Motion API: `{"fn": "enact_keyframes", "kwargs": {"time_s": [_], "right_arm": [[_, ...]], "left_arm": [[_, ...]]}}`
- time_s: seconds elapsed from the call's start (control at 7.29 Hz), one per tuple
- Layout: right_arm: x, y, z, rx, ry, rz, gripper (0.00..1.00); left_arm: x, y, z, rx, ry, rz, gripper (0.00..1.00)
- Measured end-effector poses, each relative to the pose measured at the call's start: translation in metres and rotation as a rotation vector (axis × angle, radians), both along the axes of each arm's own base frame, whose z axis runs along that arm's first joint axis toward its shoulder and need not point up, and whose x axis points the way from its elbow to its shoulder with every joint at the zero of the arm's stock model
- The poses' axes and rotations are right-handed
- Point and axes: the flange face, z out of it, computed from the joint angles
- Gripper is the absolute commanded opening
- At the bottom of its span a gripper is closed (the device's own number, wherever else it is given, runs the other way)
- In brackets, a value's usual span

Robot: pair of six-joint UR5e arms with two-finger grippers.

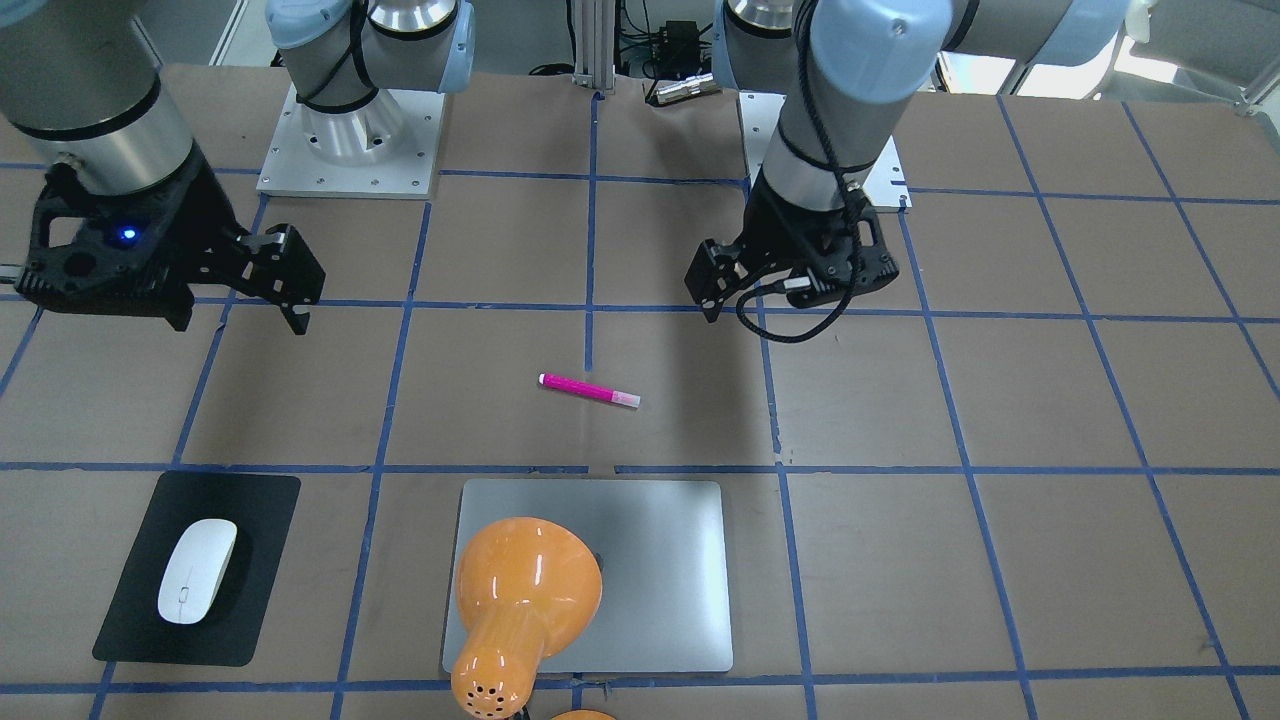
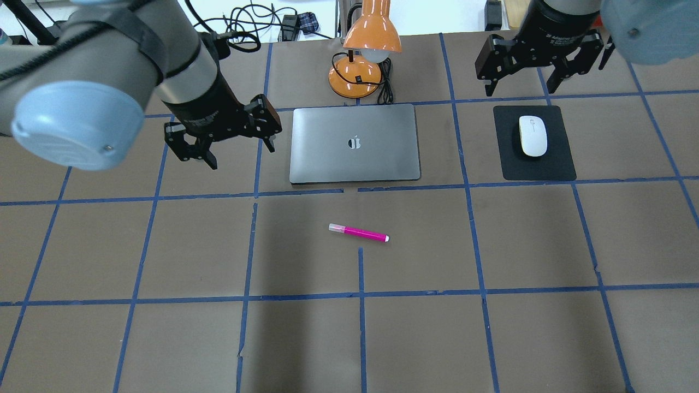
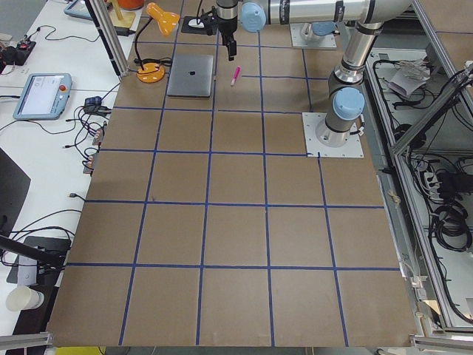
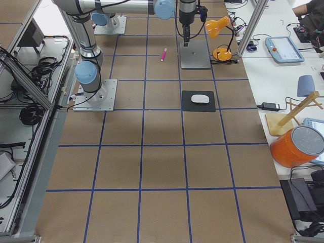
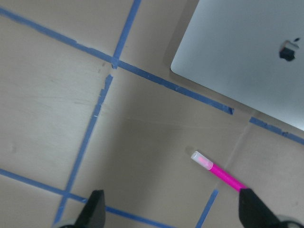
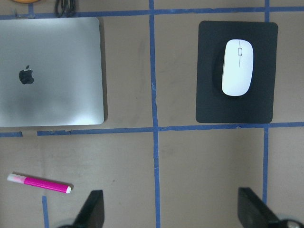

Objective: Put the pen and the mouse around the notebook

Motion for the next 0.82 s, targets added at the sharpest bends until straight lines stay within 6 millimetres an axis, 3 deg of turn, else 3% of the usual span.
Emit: {"fn": "enact_keyframes", "kwargs": {"time_s": [0.14,0.27,0.82], "right_arm": [[0.004,-0.007,0.006,-0.002,-0.004,-0.002,1.00],[0.004,-0.009,0.013,-0.004,-0.006,-0.001,1.00],[0.005,-0.003,0.015,0.035,-0.011,0.002,1.00]], "left_arm": [[0.005,-0.001,0.021,0.009,-0.006,-0.059,1.00],[0.009,-0.004,0.026,0.024,-0.022,-0.116,1.00],[0.014,-0.005,0.024,0.034,-0.053,-0.200,1.00]]}}
